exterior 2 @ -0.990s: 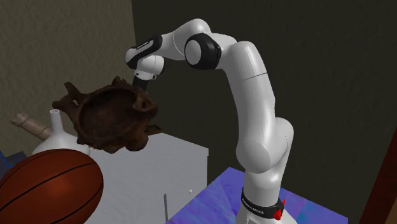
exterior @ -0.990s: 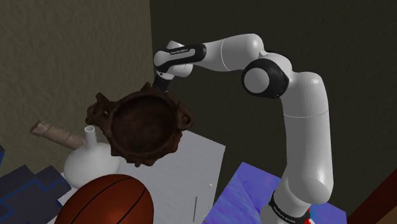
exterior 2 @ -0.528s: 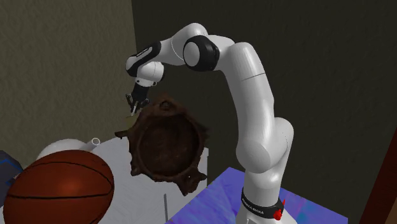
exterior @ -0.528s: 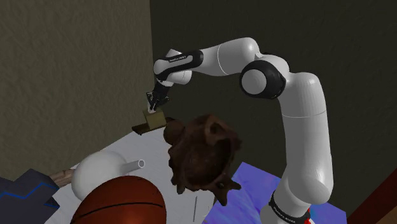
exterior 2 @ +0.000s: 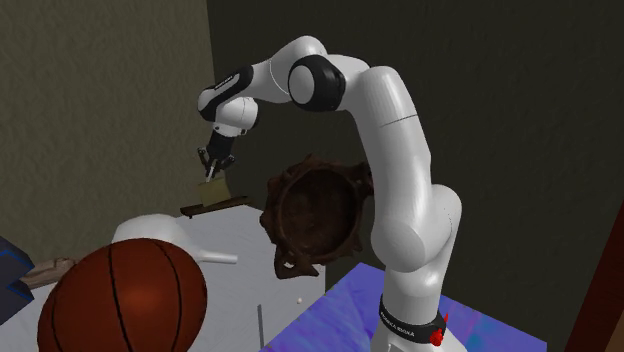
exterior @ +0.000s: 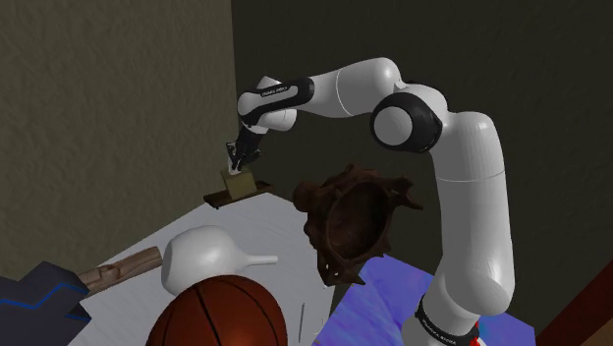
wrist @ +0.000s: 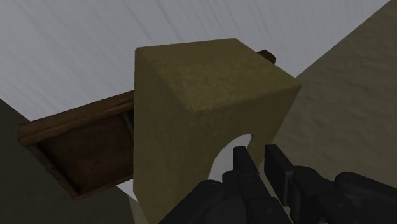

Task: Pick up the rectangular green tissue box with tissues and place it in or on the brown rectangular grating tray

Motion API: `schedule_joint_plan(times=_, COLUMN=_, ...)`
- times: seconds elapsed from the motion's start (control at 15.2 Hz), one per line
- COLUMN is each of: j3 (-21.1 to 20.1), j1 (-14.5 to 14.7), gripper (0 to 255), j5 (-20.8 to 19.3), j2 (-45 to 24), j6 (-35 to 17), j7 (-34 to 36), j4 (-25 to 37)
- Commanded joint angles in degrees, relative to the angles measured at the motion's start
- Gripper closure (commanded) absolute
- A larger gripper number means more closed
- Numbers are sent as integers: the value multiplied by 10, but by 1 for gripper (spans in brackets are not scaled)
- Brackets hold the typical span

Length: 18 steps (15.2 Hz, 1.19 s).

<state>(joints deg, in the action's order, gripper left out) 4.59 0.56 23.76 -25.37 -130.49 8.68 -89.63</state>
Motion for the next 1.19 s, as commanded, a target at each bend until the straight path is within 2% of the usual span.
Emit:
schedule_joint_plan(times=0.0, j3=0, j1=0, gripper=0, j5=0, j2=-3, j6=0, j7=-1, j4=-4)
schedule_joint_plan(times=0.33, j3=0, j1=0, gripper=0, j5=0, j2=-5, j6=1, j7=0, j4=-1)
schedule_joint_plan(times=0.59, j3=8, j1=-7, gripper=0, j5=-10, j2=40, j6=47, j7=6, j4=-2)
schedule_joint_plan(times=1.12, j3=8, j1=-7, gripper=0, j5=-10, j2=40, j6=47, j7=6, j4=-2)
